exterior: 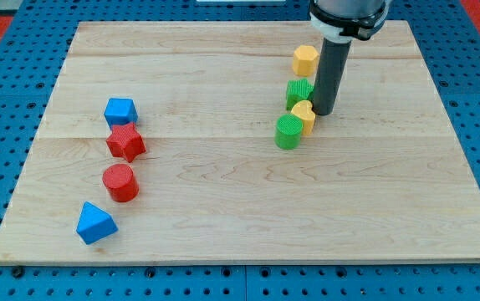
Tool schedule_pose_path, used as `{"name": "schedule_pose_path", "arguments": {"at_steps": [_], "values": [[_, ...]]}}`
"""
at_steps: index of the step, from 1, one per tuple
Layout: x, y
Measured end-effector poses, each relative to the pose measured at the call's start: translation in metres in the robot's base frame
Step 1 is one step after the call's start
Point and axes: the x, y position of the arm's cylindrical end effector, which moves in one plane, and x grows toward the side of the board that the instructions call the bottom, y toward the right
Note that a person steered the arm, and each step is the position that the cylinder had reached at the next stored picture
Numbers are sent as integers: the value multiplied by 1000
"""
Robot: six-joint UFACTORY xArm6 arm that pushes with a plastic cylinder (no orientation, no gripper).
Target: Move your arm to the left of the green circle
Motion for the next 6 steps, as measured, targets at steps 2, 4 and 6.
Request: {"name": "schedule_pose_path", "arguments": {"at_steps": [2,4,6], "values": [[-10,0],[66,17],[89,-117]]}}
